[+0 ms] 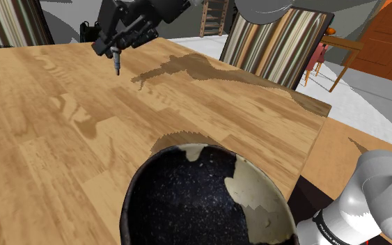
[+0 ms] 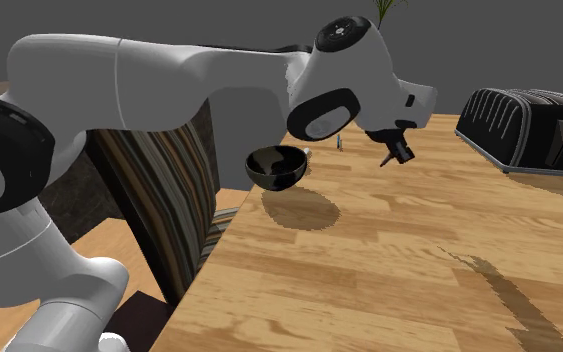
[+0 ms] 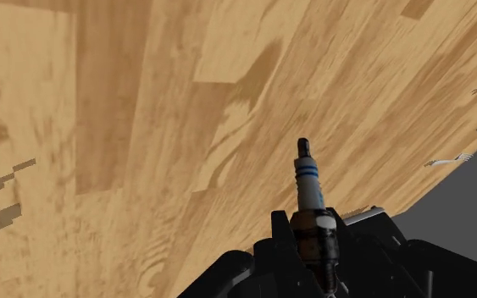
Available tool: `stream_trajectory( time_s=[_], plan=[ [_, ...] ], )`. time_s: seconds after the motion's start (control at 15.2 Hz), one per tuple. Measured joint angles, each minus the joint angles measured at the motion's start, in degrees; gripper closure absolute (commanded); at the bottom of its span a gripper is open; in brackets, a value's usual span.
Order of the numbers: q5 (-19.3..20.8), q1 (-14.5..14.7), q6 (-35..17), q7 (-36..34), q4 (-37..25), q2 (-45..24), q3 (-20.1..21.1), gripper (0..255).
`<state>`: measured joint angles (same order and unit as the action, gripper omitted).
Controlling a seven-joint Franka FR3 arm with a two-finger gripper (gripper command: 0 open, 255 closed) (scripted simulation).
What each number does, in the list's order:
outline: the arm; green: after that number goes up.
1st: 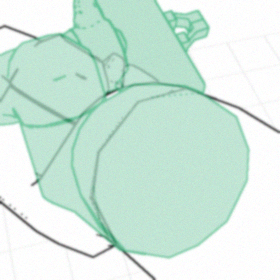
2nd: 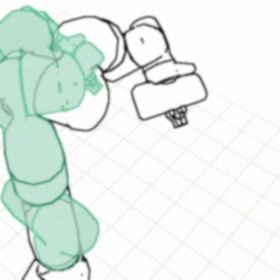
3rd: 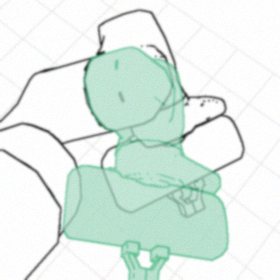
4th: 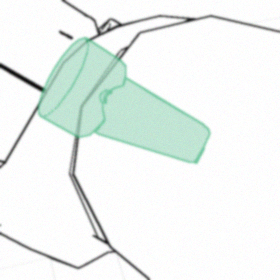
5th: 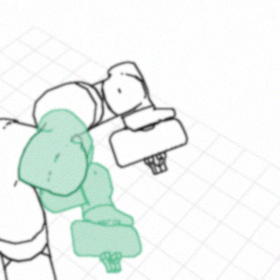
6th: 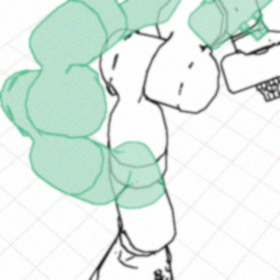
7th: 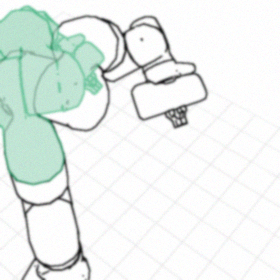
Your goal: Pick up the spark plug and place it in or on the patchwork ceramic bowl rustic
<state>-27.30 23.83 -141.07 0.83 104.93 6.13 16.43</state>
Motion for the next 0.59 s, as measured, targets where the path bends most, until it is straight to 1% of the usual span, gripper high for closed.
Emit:
stream_trajectory(
  time_s=[0.59],
  plan=[
    [3.02, -0.58, 6.38, -3.60, -7.74, -0.98, -0.08, 255]
  ],
)
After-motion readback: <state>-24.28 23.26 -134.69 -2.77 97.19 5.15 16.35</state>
